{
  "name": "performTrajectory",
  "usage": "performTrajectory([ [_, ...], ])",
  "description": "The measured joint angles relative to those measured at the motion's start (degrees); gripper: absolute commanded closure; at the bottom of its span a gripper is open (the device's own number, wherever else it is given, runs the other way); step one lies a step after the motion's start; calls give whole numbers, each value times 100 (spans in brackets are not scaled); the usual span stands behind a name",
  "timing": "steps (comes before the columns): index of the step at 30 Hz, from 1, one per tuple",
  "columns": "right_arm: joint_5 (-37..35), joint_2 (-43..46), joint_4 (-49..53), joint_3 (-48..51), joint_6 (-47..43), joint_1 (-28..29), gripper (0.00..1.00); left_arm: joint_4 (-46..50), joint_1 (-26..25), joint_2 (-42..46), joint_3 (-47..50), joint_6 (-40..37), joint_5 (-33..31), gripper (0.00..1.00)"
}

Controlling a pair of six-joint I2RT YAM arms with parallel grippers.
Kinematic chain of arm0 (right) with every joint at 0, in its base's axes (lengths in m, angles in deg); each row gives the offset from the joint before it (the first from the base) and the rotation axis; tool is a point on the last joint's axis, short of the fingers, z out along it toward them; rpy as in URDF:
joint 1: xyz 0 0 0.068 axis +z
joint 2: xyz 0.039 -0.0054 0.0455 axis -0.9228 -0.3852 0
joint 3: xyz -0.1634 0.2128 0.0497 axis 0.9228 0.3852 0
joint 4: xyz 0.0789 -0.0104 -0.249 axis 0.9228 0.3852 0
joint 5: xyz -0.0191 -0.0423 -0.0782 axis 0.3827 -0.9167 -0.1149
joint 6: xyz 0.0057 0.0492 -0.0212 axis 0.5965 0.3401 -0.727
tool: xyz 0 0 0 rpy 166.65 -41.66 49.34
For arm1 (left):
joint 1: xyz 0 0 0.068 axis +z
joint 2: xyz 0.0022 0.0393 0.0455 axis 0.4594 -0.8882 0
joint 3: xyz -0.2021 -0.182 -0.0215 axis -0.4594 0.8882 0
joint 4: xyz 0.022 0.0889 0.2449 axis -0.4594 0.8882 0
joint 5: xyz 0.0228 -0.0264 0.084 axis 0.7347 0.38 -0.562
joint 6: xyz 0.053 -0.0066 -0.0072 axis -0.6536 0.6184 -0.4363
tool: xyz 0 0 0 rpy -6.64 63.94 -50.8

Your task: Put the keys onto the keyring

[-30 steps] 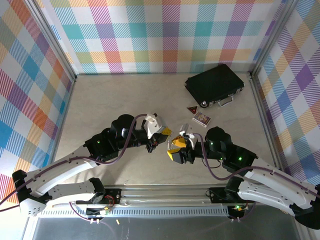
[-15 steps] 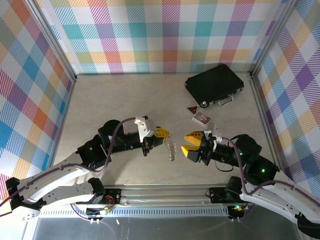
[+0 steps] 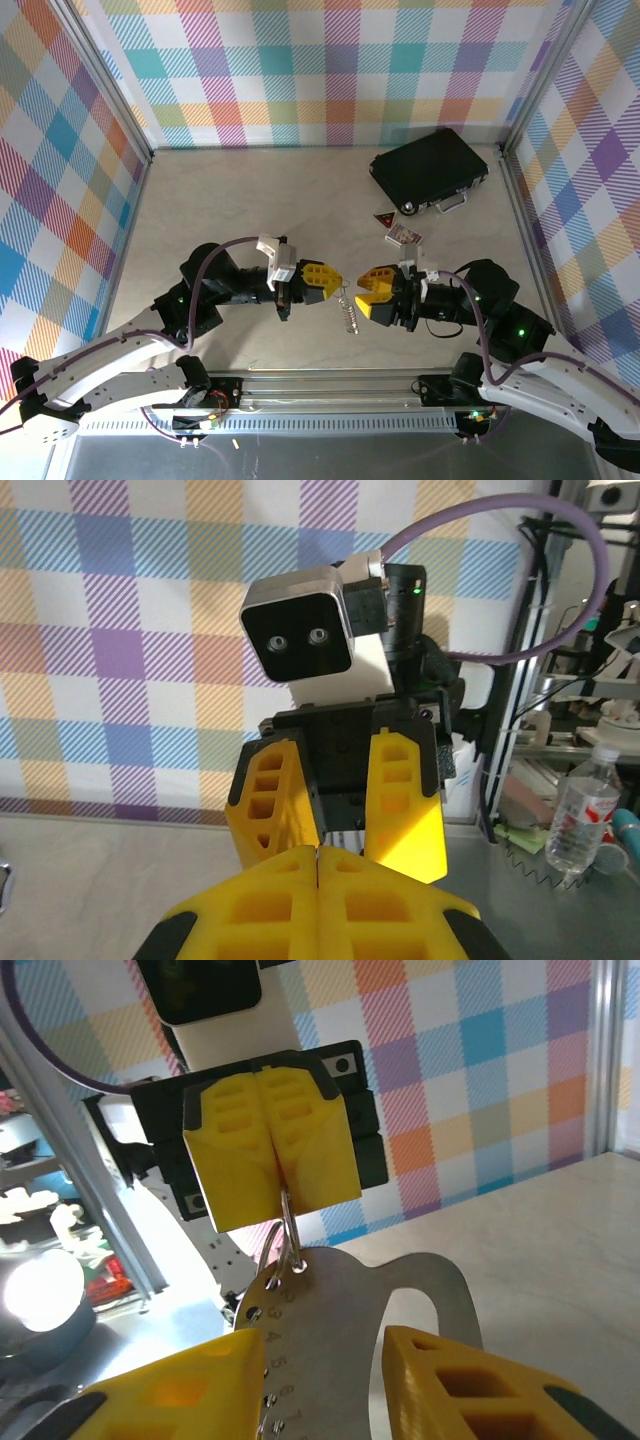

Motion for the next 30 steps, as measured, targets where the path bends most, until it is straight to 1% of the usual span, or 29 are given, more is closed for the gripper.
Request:
performTrajectory([
  [6, 221, -57, -186, 0, -28, 0, 70, -170, 0, 0, 4, 96, 122, 100],
  [16, 214, -24, -761, 114, 101, 0, 74, -212, 0, -50, 4, 114, 127, 100],
  [27, 201, -116, -992, 160, 162, 24, 78, -240, 0, -140, 70, 111, 111, 100],
  [30, 201, -170, -1016, 164, 203, 37, 81, -240, 0, -140, 70, 114, 111, 100],
])
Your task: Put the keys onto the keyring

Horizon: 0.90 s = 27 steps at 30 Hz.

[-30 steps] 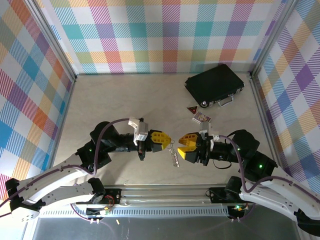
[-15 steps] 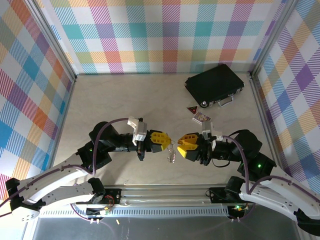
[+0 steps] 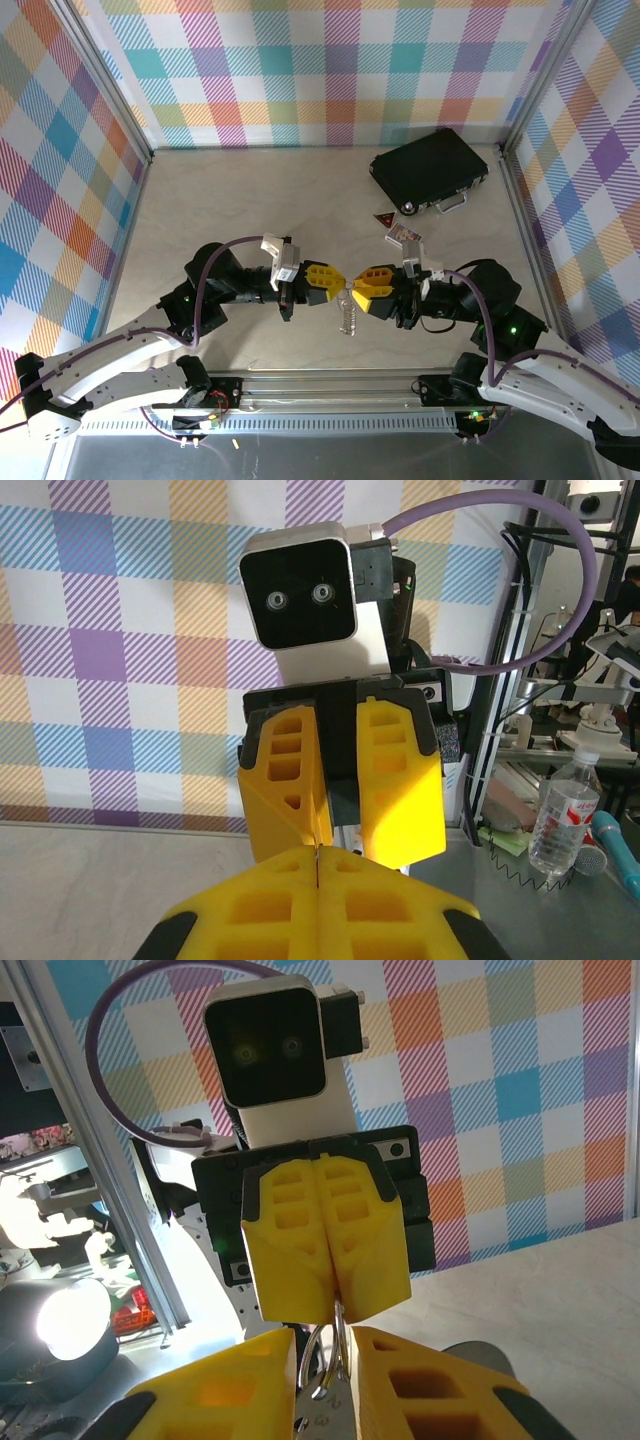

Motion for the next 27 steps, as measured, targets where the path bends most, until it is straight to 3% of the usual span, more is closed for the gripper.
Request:
performTrajectory([
  [15, 2, -133, -35, 7, 39, 33, 100, -4, 0, 0, 2, 31, -2, 100],
  [27, -13, -184, -35, 4, 24, 61, 100, -4, 0, 0, 2, 87, -2, 100],
])
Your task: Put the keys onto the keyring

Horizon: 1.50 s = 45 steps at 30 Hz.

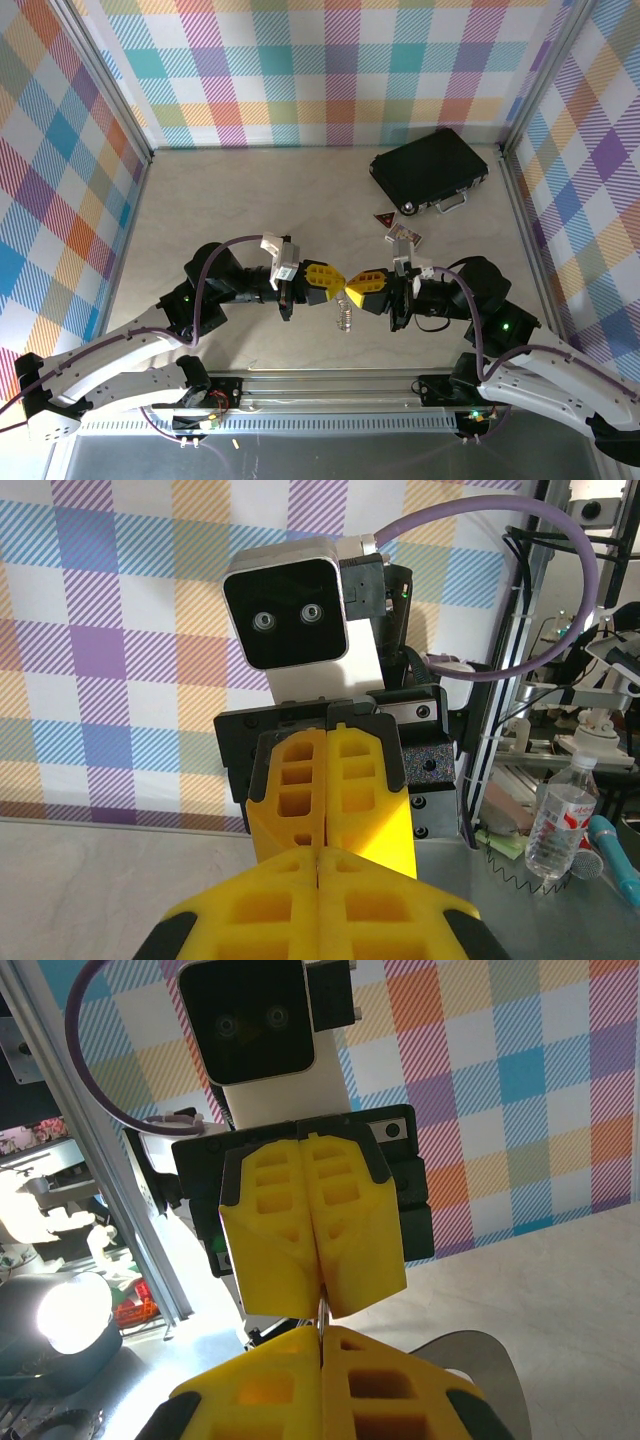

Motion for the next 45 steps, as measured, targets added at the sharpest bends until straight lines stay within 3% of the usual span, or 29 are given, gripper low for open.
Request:
performTrajectory([
  [31, -343, 258, 577, 0, -442, 46, 100, 258, -7, 7, 81, -136, -44, 100],
  [38, -466, 299, 721, -7, -616, 46, 100, 339, -7, 57, 81, -214, -155, 74],
  [45, -708, 186, 1432, -339, -1158, 46, 100, 1082, -7, 208, -68, -417, -474, 72],
])
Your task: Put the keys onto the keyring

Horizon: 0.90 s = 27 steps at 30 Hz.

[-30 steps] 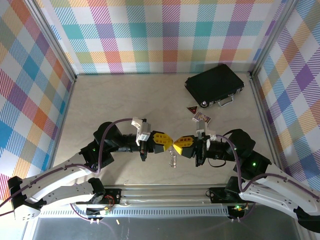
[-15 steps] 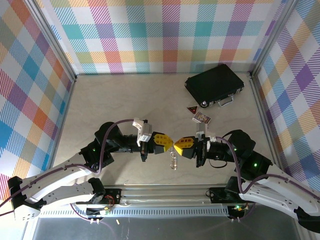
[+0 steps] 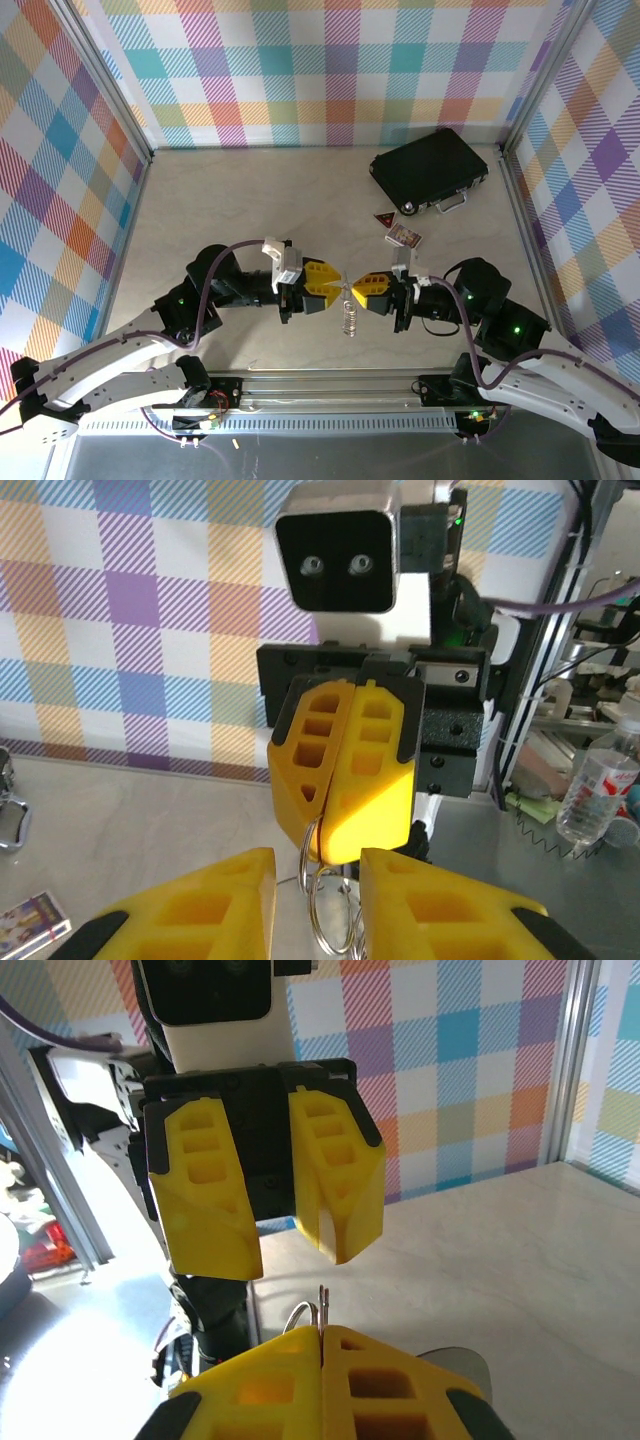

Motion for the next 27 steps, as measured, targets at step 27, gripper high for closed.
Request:
performTrajectory([
  [27, -46, -1290, 2498, -1674, -2601, 81, 100, 2653, 0, -109, -1027, -1338, -435, 71],
])
